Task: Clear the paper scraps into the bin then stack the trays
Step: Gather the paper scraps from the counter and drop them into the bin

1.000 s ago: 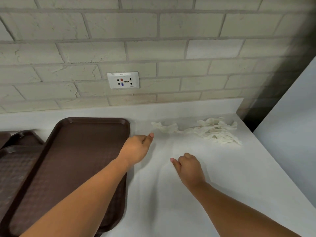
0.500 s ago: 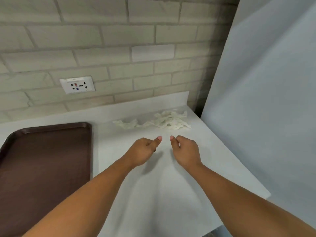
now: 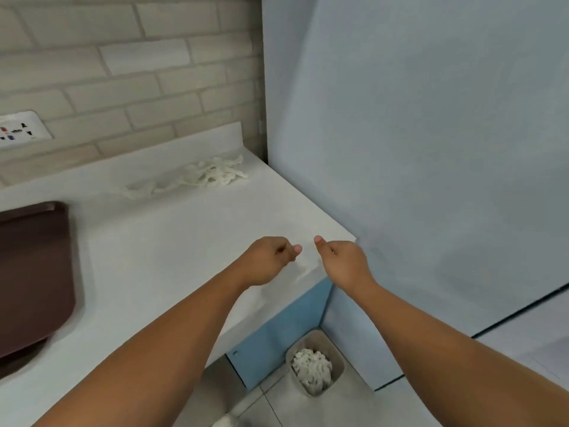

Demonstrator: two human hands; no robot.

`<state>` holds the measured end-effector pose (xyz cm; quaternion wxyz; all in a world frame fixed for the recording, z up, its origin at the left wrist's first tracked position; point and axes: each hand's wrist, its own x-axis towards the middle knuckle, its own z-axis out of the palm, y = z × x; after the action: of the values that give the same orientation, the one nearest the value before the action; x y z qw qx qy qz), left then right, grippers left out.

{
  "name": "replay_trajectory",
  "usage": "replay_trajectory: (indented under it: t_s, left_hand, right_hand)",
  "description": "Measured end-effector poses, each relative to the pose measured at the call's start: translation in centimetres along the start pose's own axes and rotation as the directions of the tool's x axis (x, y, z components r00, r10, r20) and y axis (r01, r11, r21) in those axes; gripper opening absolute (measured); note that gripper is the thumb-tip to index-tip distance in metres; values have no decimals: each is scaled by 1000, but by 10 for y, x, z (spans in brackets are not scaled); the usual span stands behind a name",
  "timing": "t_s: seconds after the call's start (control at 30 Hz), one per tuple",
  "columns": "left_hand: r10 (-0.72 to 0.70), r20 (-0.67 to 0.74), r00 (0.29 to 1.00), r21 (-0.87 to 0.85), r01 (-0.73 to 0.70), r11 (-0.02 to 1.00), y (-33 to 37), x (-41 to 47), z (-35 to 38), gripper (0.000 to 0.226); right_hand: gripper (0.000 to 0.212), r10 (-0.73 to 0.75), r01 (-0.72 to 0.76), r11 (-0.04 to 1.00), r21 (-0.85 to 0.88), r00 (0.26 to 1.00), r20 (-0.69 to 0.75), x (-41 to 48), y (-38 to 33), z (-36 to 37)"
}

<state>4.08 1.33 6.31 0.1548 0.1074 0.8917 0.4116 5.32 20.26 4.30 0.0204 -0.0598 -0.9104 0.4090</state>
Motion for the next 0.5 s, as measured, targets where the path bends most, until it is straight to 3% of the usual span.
replay_trajectory:
  t_s: [0.07, 0.23, 0.5]
  left_hand:
    - [-10, -38, 999, 42, 11, 999, 14, -5, 30, 59]
    - [-56, -149, 987, 4, 57, 998, 18, -8, 100, 63]
    - [-259, 97, 961, -55, 265, 963, -69, 8, 211, 61]
  right_hand:
    - [61, 50, -50, 999, 16, 998, -41, -14, 24, -15]
    - [62, 206, -202, 976, 83, 977, -47, -39, 93, -22]
    - [63, 360, -360, 933, -32, 933, 21, -72, 191, 33]
